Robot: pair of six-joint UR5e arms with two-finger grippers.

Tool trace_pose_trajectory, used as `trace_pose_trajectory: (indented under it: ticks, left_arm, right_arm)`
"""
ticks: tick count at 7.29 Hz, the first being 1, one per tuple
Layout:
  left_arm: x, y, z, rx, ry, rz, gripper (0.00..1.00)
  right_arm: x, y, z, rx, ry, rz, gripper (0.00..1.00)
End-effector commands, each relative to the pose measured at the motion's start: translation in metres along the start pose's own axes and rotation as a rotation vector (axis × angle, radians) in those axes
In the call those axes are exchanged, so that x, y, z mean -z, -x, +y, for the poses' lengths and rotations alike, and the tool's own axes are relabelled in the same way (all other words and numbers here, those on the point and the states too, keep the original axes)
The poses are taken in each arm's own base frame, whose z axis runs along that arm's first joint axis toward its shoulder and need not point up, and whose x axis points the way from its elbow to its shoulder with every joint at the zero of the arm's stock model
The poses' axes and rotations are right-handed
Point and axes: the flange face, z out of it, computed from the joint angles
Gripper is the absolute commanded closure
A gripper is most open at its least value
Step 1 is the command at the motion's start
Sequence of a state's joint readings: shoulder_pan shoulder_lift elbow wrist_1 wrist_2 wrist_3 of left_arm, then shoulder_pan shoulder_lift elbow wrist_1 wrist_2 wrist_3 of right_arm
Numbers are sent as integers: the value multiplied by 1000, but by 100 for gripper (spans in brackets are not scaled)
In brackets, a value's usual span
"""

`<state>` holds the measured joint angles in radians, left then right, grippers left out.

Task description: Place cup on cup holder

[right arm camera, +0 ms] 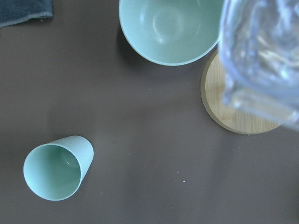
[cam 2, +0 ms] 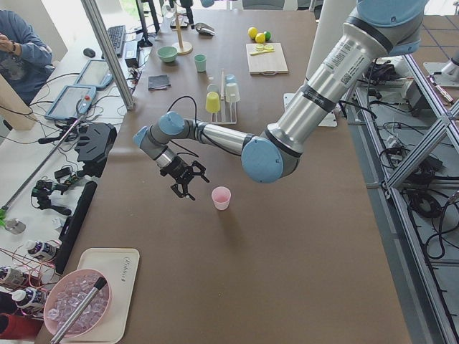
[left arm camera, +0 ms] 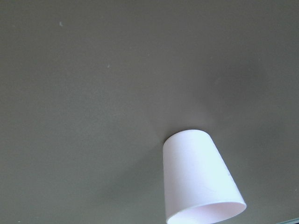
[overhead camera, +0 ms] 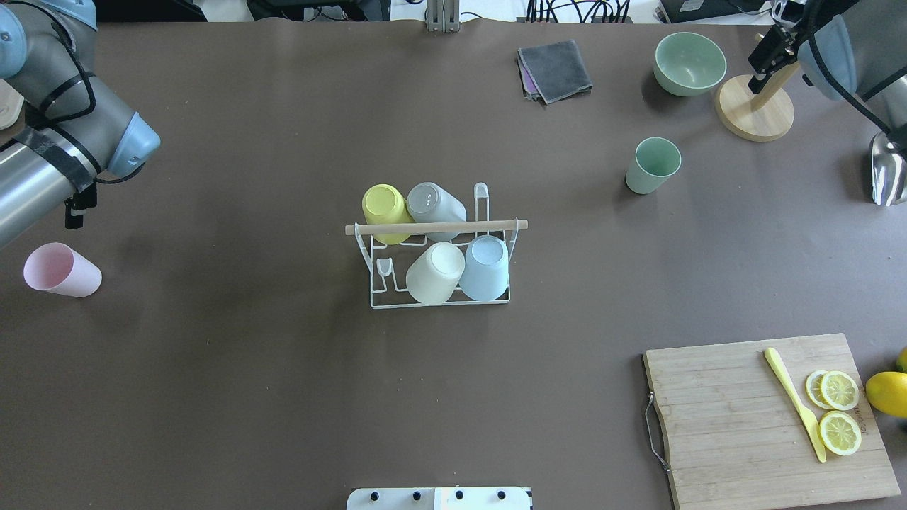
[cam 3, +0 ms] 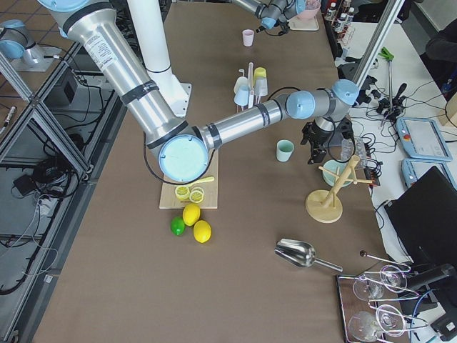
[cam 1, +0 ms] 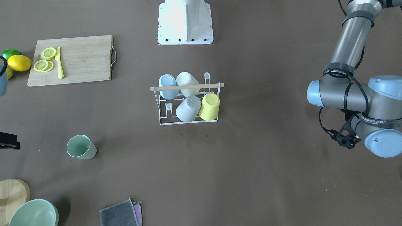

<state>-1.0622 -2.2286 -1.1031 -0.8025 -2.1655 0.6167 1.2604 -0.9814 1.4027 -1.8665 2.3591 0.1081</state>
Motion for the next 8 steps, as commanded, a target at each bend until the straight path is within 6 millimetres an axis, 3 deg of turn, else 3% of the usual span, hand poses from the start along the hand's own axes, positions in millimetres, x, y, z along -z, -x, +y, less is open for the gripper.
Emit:
trace_pose_trajectory:
  ticks: [1, 4, 8]
  left_arm:
    - [-18, -11, -21, -19, 19, 13, 2]
    - [-37, -18, -33, -41, 106, -42, 3]
    - [-60, -24, -44, -42, 161, -42, 3]
  right_arm:
    - [0, 18, 5, -14, 18, 0, 0]
    - [-7, 60, 3, -91, 29, -12, 0]
    - [10, 157, -18, -93, 78, -2, 0]
